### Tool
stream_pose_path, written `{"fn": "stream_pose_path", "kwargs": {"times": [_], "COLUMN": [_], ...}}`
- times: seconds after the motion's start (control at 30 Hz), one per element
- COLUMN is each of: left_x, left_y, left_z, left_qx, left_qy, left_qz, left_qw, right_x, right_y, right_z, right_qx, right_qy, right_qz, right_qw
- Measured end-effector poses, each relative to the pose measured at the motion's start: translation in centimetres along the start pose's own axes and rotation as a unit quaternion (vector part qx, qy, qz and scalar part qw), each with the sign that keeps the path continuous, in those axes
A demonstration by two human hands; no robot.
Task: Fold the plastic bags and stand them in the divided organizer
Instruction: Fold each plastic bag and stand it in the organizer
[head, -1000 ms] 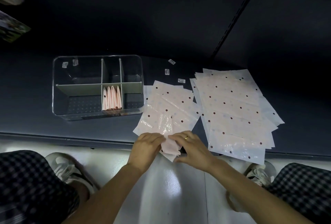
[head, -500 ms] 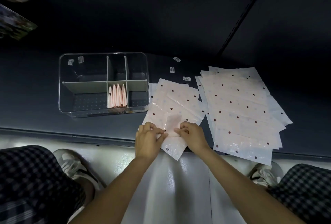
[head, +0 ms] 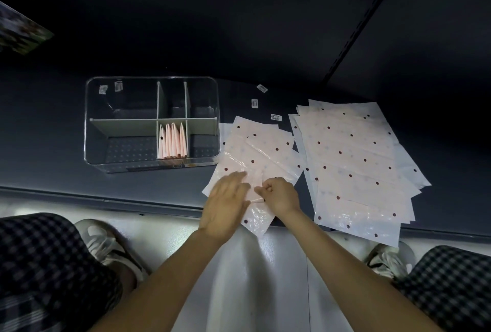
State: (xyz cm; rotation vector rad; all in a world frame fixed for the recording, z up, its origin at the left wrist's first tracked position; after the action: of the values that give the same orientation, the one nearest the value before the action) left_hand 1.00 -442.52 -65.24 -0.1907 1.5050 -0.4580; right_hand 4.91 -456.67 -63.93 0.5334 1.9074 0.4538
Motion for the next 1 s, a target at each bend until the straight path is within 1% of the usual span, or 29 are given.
{"fn": "stream_pose_path", "kwargs": {"times": [0.03,0.07,0.13,0.2,0.3,0.33,0.37,0.4,0.43,0.47,0.5,0.53,0.57,0.6,0.67,0.73,0.83,0.93,0.97,1.0], "left_x": [0.2,0.5,1.2,1.5,1.4,1.3,1.4,1.4,1.4,1.5,1.5,1.5,1.5,1.5,1.6,1.5,1.3,1.3,1.4,1.3], "left_y": [0.0,0.2,0.9,1.5,2.0,2.1,2.1,2.1,2.0,2.0,2.0,2.0,2.0,2.0,2.2,2.5,3.0,3.1,3.1,3.1], "left_z": [0.0,0.0,0.0,-0.1,0.1,0.1,0.1,0.2,0.2,0.2,0.2,0.2,0.2,0.2,0.3,0.3,0.2,0.3,0.4,0.5], "left_qx": [0.048,0.067,0.066,0.07,0.072,0.071,0.071,0.07,0.068,0.067,0.065,0.064,0.064,0.065,0.068,0.063,0.044,0.034,0.032,0.03], "left_qy": [0.043,0.088,0.144,0.166,0.173,0.174,0.176,0.178,0.181,0.185,0.188,0.19,0.193,0.196,0.197,0.196,0.199,0.187,0.185,0.182], "left_qz": [0.034,0.069,0.133,0.17,0.17,0.171,0.173,0.175,0.174,0.174,0.175,0.176,0.175,0.174,0.172,0.171,0.153,0.127,0.115,0.102], "left_qw": [0.997,0.992,0.978,0.969,0.967,0.967,0.966,0.966,0.966,0.965,0.964,0.964,0.963,0.963,0.963,0.963,0.967,0.973,0.975,0.978], "right_x": [0.0,0.0,0.0,-0.1,0.0,0.1,0.3,0.4,0.6,0.8,1.1,1.4,1.8,2.1,2.3,2.2,2.0,1.5,1.0,0.4], "right_y": [0.0,-0.1,-0.2,-0.1,-0.2,-0.2,-0.3,-0.3,-0.4,-0.4,-0.5,-0.6,-0.9,-1.4,-2.6,-3.3,-3.4,-2.9,-2.7,-2.3], "right_z": [0.0,0.0,0.1,0.1,-0.1,-0.3,-0.6,-0.9,-1.3,-1.5,-1.7,-1.8,-1.7,-1.6,-1.4,-1.3,-1.3,-1.2,-1.3,-1.4], "right_qx": [-0.001,-0.001,0.001,0.005,0.015,0.023,0.018,-0.013,-0.065,-0.128,-0.193,-0.246,-0.283,-0.295,-0.268,-0.245,-0.244,-0.247,-0.26,-0.286], "right_qy": [-0.002,-0.004,-0.006,-0.004,-0.013,-0.025,-0.05,-0.088,-0.123,-0.143,-0.136,-0.103,-0.061,-0.023,0.017,0.031,0.048,0.046,0.032,-0.004], "right_qz": [-0.001,0.002,0.006,0.003,0.023,0.031,0.01,-0.046,-0.108,-0.144,-0.161,-0.182,-0.211,-0.241,-0.275,-0.31,-0.333,-0.345,-0.348,-0.357], "right_qw": [1.0,1.0,1.0,1.0,1.0,0.999,0.999,0.995,0.984,0.971,0.958,0.946,0.934,0.924,0.923,0.918,0.909,0.904,0.9,0.889]}}
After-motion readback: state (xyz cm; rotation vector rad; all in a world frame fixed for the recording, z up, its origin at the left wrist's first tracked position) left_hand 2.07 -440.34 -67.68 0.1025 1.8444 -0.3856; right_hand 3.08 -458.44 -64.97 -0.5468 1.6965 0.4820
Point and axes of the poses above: each hand's wrist, its own z-axis towards the middle knuckle, its own x-axis out of the palm, y = z × x, the point moved 1 cm from there along z, towards the middle knuckle, and after that the axes turned 10 degrees about -x, right-handed, at the moved point
